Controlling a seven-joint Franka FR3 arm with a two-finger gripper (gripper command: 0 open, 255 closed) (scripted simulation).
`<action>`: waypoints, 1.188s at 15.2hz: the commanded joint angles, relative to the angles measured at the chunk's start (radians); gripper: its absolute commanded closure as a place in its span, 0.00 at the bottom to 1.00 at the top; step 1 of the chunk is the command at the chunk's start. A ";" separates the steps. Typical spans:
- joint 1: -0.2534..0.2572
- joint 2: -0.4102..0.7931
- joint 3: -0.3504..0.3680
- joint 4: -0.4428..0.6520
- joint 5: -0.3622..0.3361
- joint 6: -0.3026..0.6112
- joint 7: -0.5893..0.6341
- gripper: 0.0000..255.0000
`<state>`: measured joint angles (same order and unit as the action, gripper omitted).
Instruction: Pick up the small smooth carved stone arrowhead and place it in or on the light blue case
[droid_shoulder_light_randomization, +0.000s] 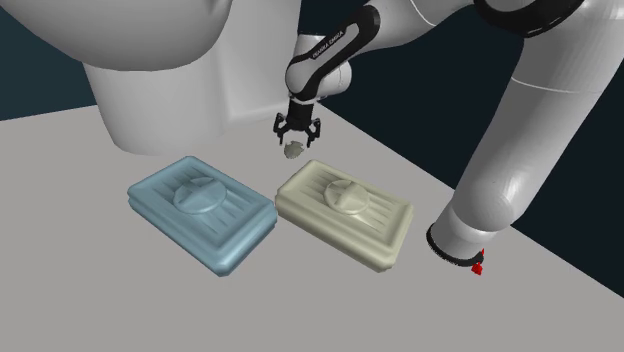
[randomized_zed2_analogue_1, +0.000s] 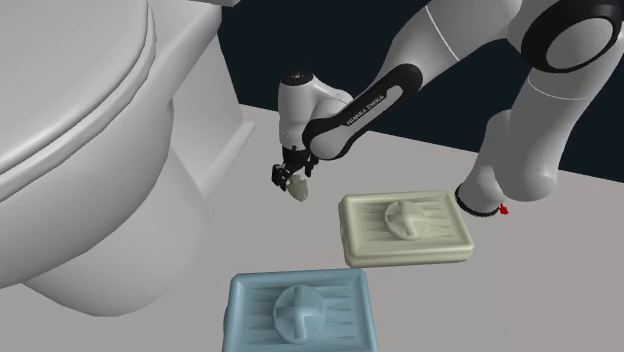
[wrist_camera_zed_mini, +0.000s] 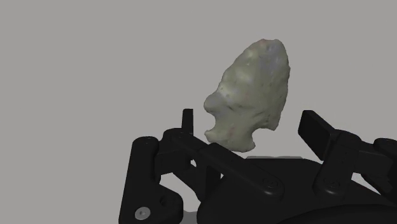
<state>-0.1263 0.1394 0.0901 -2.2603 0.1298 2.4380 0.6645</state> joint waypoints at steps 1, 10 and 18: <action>0.001 0.017 0.000 -0.002 0.000 0.019 0.000 0.00; 0.001 0.017 0.000 -0.001 0.000 0.019 0.000 1.00; 0.001 0.017 0.000 -0.001 0.000 0.019 0.000 1.00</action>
<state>-0.1255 0.1566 0.0904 -2.2614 0.1299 2.4575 0.6642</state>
